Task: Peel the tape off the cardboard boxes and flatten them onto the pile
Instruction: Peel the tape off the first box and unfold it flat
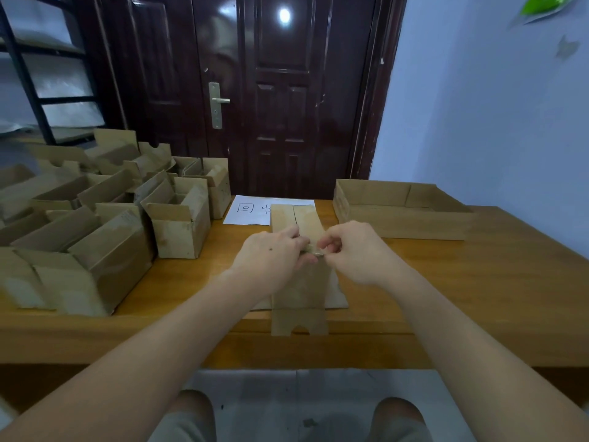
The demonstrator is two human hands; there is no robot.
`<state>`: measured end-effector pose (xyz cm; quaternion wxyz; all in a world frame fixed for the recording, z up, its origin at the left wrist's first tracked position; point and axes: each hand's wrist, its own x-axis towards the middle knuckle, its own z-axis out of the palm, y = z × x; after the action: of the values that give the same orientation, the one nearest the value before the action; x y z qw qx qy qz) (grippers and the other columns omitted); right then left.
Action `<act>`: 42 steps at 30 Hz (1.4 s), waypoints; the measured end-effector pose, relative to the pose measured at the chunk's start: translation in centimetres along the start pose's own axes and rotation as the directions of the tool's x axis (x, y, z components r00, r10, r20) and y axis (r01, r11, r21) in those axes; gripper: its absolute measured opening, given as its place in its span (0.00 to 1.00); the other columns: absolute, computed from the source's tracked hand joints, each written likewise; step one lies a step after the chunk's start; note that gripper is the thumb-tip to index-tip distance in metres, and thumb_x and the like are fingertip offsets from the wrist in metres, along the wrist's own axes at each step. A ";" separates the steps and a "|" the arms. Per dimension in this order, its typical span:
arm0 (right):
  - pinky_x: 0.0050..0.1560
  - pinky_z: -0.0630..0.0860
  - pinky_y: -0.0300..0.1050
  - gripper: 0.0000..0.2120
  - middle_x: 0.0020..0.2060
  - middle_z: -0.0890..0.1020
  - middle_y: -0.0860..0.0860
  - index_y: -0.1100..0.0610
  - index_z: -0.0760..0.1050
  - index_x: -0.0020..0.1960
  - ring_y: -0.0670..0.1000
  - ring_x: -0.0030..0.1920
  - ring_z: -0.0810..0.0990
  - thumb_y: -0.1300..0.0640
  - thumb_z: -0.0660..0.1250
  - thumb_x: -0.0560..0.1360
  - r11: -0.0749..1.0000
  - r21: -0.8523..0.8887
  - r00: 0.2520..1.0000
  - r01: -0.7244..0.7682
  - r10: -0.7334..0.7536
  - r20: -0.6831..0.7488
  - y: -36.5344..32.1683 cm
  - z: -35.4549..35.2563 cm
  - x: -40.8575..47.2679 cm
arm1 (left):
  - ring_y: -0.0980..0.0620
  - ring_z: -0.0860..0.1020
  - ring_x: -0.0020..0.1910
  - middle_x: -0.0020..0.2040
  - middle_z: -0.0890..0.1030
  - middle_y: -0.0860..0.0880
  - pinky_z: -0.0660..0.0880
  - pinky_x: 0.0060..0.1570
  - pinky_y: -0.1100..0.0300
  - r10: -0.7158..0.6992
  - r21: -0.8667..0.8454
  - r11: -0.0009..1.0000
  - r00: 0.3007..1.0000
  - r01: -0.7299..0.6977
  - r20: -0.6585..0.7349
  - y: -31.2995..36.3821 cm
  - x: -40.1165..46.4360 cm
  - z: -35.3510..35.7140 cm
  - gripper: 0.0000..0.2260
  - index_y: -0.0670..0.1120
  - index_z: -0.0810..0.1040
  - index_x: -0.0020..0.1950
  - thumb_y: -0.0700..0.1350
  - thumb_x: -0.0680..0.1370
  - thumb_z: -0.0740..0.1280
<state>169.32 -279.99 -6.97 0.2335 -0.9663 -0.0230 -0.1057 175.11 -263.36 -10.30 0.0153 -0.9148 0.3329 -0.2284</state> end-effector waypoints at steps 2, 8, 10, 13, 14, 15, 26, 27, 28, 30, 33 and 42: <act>0.46 0.79 0.36 0.10 0.45 0.83 0.45 0.51 0.83 0.57 0.44 0.46 0.81 0.59 0.71 0.77 0.988 0.142 0.998 -0.058 0.052 0.045 0.2 -0.3 0.0 | 0.55 0.74 0.41 0.55 0.69 0.54 0.79 0.40 0.60 0.000 0.015 1.000 1.000 0.000 0.011 0.0 -0.1 -0.1 0.24 0.53 0.70 0.75 0.63 0.83 0.55; 0.41 0.80 0.36 0.07 0.46 0.85 0.53 0.53 0.86 0.50 0.51 0.48 0.82 0.62 0.74 0.74 0.837 0.509 0.978 -0.201 0.143 0.151 0.2 -0.1 -0.5 | 0.54 0.78 0.42 0.58 0.71 0.52 0.82 0.41 0.59 0.012 0.004 1.000 1.000 -0.012 -0.009 -0.4 -0.1 1.0 0.24 0.53 0.68 0.75 0.63 0.83 0.57; 0.40 0.79 0.36 0.07 0.46 0.85 0.54 0.55 0.86 0.51 0.49 0.45 0.82 0.64 0.73 0.74 0.788 0.576 0.975 -0.218 0.146 0.170 -0.1 -0.2 -0.5 | 0.54 0.78 0.41 0.58 0.71 0.53 0.82 0.40 0.57 0.007 0.021 1.000 1.000 -0.007 -0.011 -0.8 0.0 1.4 0.23 0.54 0.68 0.76 0.61 0.83 0.60; 0.46 0.82 0.43 0.07 0.47 0.85 0.56 0.55 0.86 0.50 0.50 0.44 0.81 0.64 0.72 0.75 0.698 0.675 0.971 -0.241 0.179 0.161 0.4 -0.2 -0.5 | 0.53 0.78 0.45 0.56 0.73 0.55 0.81 0.45 0.55 -0.004 -0.114 0.993 1.000 0.002 -0.012 -1.3 0.1 0.9 0.25 0.56 0.69 0.77 0.64 0.82 0.57; 0.47 0.82 0.43 0.08 0.47 0.84 0.55 0.54 0.86 0.51 0.50 0.45 0.81 0.64 0.72 0.76 0.712 0.663 0.973 -0.229 0.190 0.132 0.7 -0.1 -0.4 | 0.54 0.78 0.49 0.57 0.74 0.56 0.81 0.49 0.55 -0.021 -0.213 0.977 1.000 0.022 0.008 -1.6 0.1 0.6 0.25 0.56 0.69 0.77 0.63 0.82 0.57; 0.46 0.82 0.41 0.09 0.47 0.84 0.54 0.53 0.85 0.52 0.50 0.46 0.81 0.63 0.71 0.77 0.744 0.632 0.975 -0.215 0.195 0.103 1.0 0.1 -0.4 | 0.54 0.78 0.51 0.57 0.75 0.57 0.80 0.52 0.55 -0.039 -0.308 0.951 0.999 0.043 0.021 -2.0 0.0 0.4 0.24 0.56 0.69 0.77 0.62 0.82 0.59; 0.58 0.76 0.40 0.19 0.57 0.78 0.46 0.49 0.77 0.68 0.44 0.53 0.76 0.52 0.72 0.78 0.993 0.115 0.988 -0.003 0.020 -0.154 -0.9 2.7 -0.1 | 0.53 0.78 0.46 0.49 0.78 0.55 0.79 0.47 0.54 -0.095 -0.315 0.944 0.995 0.097 0.022 -2.2 0.3 0.0 0.13 0.53 0.77 0.57 0.57 0.85 0.57; 0.58 0.76 0.39 0.18 0.57 0.80 0.47 0.51 0.76 0.69 0.45 0.54 0.77 0.52 0.70 0.79 0.991 0.135 0.985 -0.001 0.024 -0.170 -1.1 3.0 -0.2 | 0.53 0.78 0.46 0.49 0.78 0.55 0.79 0.47 0.55 -0.084 -0.297 0.951 0.996 0.087 0.022 -2.0 0.2 0.1 0.13 0.53 0.77 0.58 0.57 0.85 0.57; 0.58 0.76 0.39 0.18 0.57 0.81 0.48 0.51 0.76 0.70 0.45 0.55 0.78 0.52 0.68 0.80 0.989 0.145 0.985 0.004 0.021 -0.170 -1.2 3.3 -0.3 | 0.54 0.78 0.45 0.49 0.78 0.54 0.80 0.47 0.56 -0.077 -0.287 0.955 0.997 0.081 0.027 -1.9 0.2 0.1 0.12 0.52 0.76 0.58 0.56 0.85 0.57; 0.53 0.74 0.33 0.16 0.57 0.82 0.47 0.52 0.77 0.69 0.45 0.55 0.78 0.53 0.66 0.82 0.983 0.185 0.988 0.009 0.020 -0.150 -1.4 3.4 -0.2 | 0.54 0.77 0.45 0.48 0.77 0.54 0.80 0.47 0.56 -0.075 -0.286 0.955 0.997 0.078 0.022 -2.0 0.2 0.1 0.11 0.52 0.76 0.58 0.55 0.85 0.58; 0.48 0.70 0.29 0.13 0.55 0.81 0.45 0.52 0.79 0.66 0.42 0.53 0.76 0.53 0.65 0.83 0.942 0.336 0.990 -0.020 0.067 -0.127 -1.2 2.9 0.0 | 0.54 0.77 0.42 0.44 0.78 0.54 0.78 0.44 0.56 -0.100 -0.323 0.942 0.995 0.093 -0.006 -2.3 0.0 0.2 0.13 0.52 0.76 0.54 0.56 0.85 0.56; 0.46 0.68 0.31 0.10 0.51 0.74 0.46 0.52 0.80 0.59 0.45 0.51 0.75 0.53 0.72 0.78 0.976 0.216 0.979 -0.003 0.047 -0.197 -0.4 4.0 0.6 | 0.63 0.77 0.50 0.48 0.79 0.63 0.72 0.47 0.67 -0.041 -0.666 0.739 0.993 0.102 0.106 -3.9 -0.7 0.2 0.09 0.56 0.78 0.62 0.54 0.84 0.62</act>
<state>170.62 -277.86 -10.13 0.3388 -0.9200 0.0015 -0.1968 177.11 -259.93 -10.04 -0.3092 -0.8800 0.3564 -0.0550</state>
